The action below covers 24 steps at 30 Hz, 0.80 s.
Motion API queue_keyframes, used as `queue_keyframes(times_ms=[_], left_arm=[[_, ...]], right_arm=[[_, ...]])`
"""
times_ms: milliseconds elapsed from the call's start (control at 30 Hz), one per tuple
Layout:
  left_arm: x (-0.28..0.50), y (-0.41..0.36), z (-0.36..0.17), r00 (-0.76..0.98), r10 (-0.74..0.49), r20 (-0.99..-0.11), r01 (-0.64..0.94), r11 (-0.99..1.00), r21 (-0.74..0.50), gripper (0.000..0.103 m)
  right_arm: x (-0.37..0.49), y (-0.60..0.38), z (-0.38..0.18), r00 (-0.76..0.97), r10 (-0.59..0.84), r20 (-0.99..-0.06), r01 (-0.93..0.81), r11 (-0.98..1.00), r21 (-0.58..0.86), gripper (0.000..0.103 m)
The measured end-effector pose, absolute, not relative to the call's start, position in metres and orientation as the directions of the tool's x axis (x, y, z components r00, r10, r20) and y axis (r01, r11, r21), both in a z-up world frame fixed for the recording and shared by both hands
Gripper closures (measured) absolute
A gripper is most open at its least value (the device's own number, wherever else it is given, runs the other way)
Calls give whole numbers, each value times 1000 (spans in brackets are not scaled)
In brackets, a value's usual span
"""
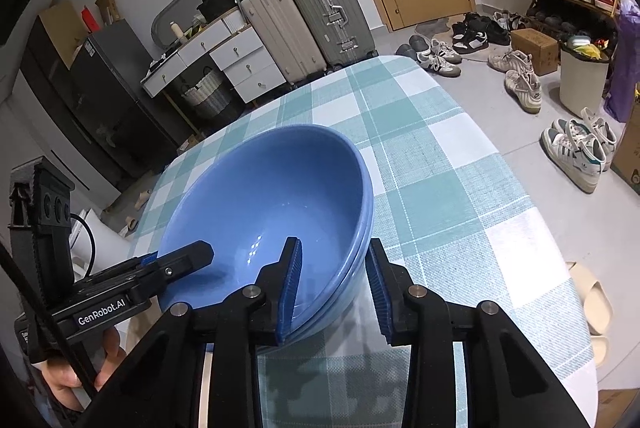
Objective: Organize plates and bowls
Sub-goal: 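Lift the bowl stack with both tools and carry it over the cream plates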
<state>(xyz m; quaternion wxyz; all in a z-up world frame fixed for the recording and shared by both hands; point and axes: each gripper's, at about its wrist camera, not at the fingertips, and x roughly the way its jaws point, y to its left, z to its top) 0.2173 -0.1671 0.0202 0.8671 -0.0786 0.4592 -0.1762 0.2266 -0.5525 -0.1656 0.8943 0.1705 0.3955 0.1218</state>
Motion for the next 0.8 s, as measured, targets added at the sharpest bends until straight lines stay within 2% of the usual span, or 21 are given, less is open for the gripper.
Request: queue_keyframes(times_ms=[800], left_arm=[[137,-168,82,615,-375,-693,276,926,-256,69]], right_arm=[[154,-553,-112,732,340,-591,-126,919,373,69]])
